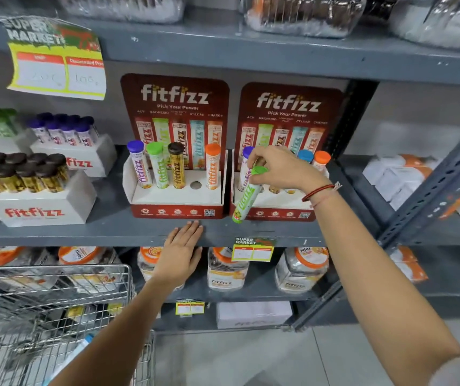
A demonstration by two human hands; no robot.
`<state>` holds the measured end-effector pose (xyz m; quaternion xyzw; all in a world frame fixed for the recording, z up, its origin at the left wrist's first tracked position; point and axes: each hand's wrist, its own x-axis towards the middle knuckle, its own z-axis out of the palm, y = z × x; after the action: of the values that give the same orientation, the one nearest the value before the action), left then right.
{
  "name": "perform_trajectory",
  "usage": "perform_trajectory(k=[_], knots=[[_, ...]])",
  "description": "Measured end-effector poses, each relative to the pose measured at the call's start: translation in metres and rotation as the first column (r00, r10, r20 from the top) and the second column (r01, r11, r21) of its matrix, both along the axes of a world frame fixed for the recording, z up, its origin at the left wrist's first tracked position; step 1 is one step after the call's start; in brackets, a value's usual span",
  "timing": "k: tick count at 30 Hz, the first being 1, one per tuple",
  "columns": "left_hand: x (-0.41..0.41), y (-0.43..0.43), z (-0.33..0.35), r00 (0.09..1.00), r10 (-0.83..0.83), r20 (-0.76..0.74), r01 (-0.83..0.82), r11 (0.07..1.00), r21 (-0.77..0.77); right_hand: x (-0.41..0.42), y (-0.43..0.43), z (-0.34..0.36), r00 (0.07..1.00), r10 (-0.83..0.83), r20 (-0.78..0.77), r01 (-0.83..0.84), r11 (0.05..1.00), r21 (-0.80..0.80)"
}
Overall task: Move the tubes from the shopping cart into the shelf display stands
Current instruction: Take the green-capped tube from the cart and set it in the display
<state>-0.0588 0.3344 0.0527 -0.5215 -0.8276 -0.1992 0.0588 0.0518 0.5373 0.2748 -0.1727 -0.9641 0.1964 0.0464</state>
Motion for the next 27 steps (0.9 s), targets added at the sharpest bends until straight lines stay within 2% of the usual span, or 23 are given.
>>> perform_trajectory(k=[6,19,27], knots=[[0.0,0.001,-0.001,1.0,0.023,-0.009,-0.023,1.0,-0.001,0.001,0.02,0.002,0.999,-0.04,0.035,0.037,0.997,0.063],[-0.002,-0.001,-0.004,1.0,0.006,-0.019,-0.006,0.999,-0.04,-0.016,0.056,0.03,1.0,-0.018,0.014,0.015,0.979,0.203],[-0.001,-0.001,-0.004,1.0,0.01,-0.027,-0.012,0.998,-0.054,-0.026,0.068,0.019,0.999,-0.05,-0.009,0.051,0.987,0.151]])
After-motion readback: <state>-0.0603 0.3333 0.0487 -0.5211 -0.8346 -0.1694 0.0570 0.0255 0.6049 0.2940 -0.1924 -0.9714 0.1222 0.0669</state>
